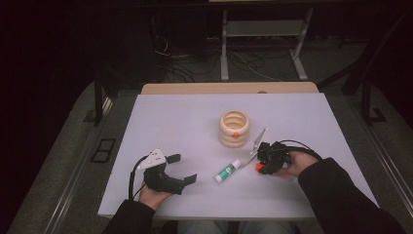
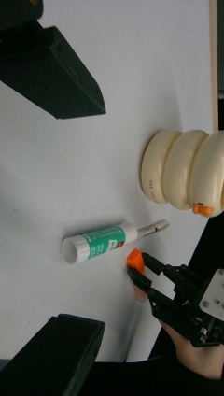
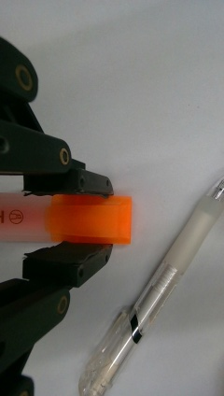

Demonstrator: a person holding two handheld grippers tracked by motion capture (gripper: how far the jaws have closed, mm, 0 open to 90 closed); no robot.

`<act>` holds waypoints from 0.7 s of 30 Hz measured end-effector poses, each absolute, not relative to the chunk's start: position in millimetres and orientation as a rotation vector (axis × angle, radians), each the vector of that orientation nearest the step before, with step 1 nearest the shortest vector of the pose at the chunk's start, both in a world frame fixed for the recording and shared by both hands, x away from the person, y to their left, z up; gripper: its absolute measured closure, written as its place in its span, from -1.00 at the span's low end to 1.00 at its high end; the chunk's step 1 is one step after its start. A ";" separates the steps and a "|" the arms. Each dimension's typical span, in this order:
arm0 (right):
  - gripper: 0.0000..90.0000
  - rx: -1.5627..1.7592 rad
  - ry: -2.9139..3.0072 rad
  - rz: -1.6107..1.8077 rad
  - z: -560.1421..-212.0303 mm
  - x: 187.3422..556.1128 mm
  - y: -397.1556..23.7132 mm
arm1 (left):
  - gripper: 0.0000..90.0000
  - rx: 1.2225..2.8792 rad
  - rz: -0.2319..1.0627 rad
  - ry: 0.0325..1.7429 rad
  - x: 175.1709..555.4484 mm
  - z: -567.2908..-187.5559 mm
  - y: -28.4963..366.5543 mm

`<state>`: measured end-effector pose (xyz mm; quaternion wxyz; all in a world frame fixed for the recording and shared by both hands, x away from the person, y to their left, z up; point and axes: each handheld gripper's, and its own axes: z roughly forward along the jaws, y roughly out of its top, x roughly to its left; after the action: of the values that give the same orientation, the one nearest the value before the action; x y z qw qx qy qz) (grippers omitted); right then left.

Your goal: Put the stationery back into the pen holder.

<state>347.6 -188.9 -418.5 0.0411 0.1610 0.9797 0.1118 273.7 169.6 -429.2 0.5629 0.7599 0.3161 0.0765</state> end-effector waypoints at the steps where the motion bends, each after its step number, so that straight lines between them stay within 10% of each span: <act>1: 0.47 0.486 2.998 0.342 -418.6 347.5 -188.8 | -1.00 1.789 0.180 0.744 273.7 -429.2 169.7; 21: 0.47 0.568 2.992 0.375 -411.9 347.9 -191.7 | -1.00 1.789 0.180 0.744 273.9 -429.4 169.7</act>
<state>347.9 -191.7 -411.9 0.0367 0.1849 0.9744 0.1221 273.9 169.7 -429.4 0.5628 0.7600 0.3160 0.0763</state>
